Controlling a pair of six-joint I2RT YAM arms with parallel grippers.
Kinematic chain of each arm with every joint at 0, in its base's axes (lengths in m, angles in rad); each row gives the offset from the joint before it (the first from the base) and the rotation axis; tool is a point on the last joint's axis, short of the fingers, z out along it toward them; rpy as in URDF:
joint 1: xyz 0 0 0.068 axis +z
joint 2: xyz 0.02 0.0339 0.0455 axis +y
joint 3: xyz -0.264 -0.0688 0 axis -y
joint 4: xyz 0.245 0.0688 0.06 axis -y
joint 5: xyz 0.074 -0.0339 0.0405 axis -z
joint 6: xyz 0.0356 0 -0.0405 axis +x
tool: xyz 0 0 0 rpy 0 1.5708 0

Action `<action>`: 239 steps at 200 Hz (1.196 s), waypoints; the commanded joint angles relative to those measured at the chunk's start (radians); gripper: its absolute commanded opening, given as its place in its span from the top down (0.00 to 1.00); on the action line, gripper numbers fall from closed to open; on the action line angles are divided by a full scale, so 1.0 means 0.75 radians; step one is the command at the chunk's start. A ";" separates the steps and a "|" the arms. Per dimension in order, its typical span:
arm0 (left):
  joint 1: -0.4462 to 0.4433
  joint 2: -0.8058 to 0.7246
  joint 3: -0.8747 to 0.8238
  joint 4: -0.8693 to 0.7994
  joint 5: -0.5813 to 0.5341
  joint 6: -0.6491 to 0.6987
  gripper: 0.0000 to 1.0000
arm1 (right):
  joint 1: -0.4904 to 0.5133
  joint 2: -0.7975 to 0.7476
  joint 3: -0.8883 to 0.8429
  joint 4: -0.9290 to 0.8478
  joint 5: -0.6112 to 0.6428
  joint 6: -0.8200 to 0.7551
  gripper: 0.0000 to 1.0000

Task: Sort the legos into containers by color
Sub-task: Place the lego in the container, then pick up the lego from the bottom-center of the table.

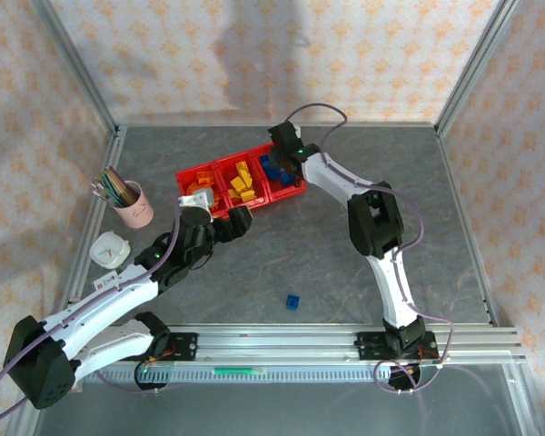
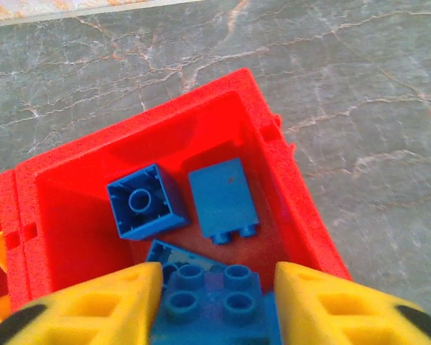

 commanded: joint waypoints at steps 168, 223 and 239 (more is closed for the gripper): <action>-0.079 -0.092 -0.018 -0.062 0.041 -0.035 0.01 | 0.155 -0.964 -1.028 -0.005 -0.134 0.018 0.22; -0.271 -0.129 -0.044 -0.141 -0.084 -0.110 0.01 | 0.376 -1.141 -1.283 -0.118 -0.057 0.136 0.18; -0.316 -0.149 -0.072 -0.149 -0.111 -0.153 0.01 | 0.456 -1.176 -1.349 -0.162 -0.012 0.198 0.16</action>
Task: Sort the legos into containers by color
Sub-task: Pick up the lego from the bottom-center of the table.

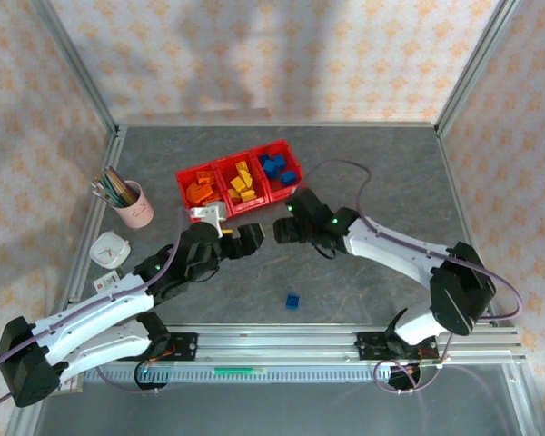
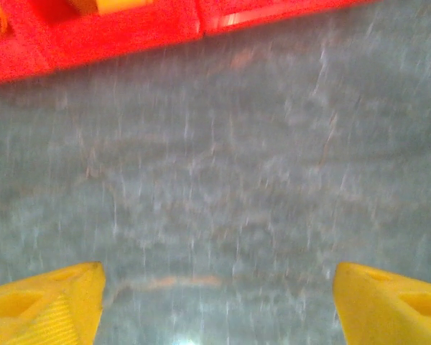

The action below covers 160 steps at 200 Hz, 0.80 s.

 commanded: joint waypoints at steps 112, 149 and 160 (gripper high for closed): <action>-0.179 -0.161 -0.198 -0.161 -0.166 -0.246 0.01 | 0.554 -0.040 -0.323 -0.110 0.162 0.751 0.11; -0.181 -0.203 -0.229 -0.166 -0.188 -0.258 0.01 | 0.579 0.022 -0.313 -0.119 0.184 0.810 0.15; -0.180 -0.206 -0.234 -0.164 -0.189 -0.259 0.01 | 0.580 0.042 -0.298 -0.131 0.193 0.815 0.17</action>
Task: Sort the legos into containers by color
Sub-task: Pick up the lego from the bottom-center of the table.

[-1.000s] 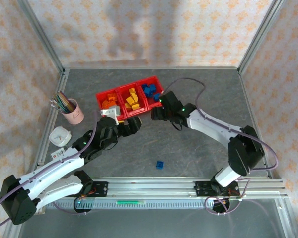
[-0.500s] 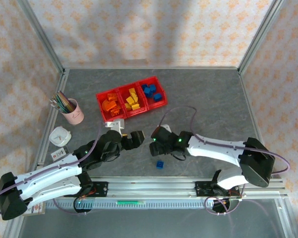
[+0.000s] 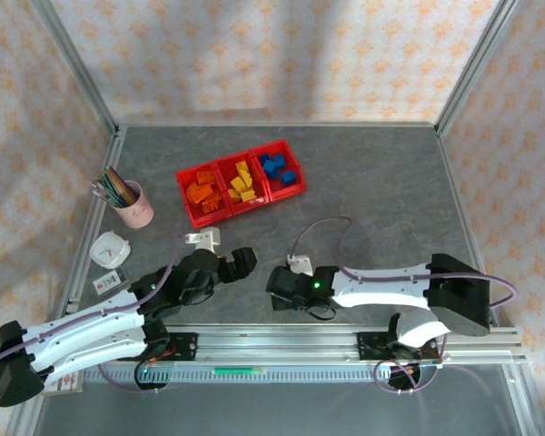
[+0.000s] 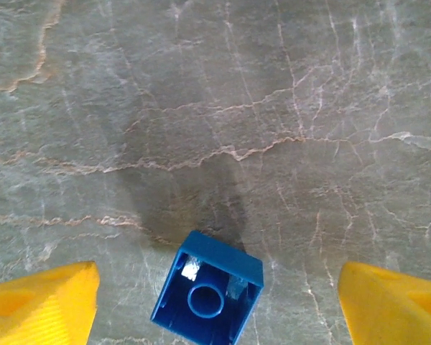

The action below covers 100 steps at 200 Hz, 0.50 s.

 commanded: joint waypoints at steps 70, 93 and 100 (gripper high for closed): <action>-0.013 -0.025 -0.031 -0.024 -0.058 -0.009 0.01 | 0.019 0.084 0.017 -0.085 0.076 0.101 0.37; -0.013 -0.026 -0.033 -0.024 -0.056 -0.010 0.01 | 0.019 0.060 0.000 -0.114 0.086 0.124 0.46; -0.013 -0.027 -0.034 -0.023 -0.057 -0.009 0.01 | 0.019 0.055 -0.002 -0.114 0.092 0.124 0.48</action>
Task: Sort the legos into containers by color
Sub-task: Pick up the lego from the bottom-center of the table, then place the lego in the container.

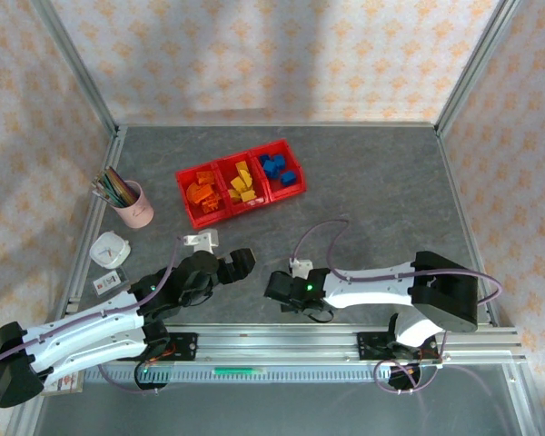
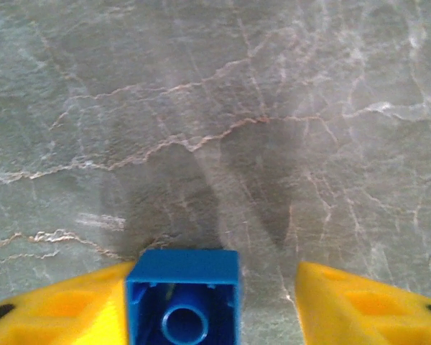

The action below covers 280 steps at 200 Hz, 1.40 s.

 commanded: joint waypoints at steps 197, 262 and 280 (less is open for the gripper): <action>0.198 -0.008 0.272 -0.094 -0.137 0.340 0.01 | -0.605 -0.087 0.402 0.219 0.101 -0.621 0.66; 0.439 0.196 0.357 0.062 0.036 0.449 0.01 | -0.871 0.493 0.941 0.333 -0.006 -0.809 0.66; 0.483 0.223 0.342 0.114 0.067 0.441 0.01 | -0.895 0.636 1.082 0.346 -0.007 -0.861 0.66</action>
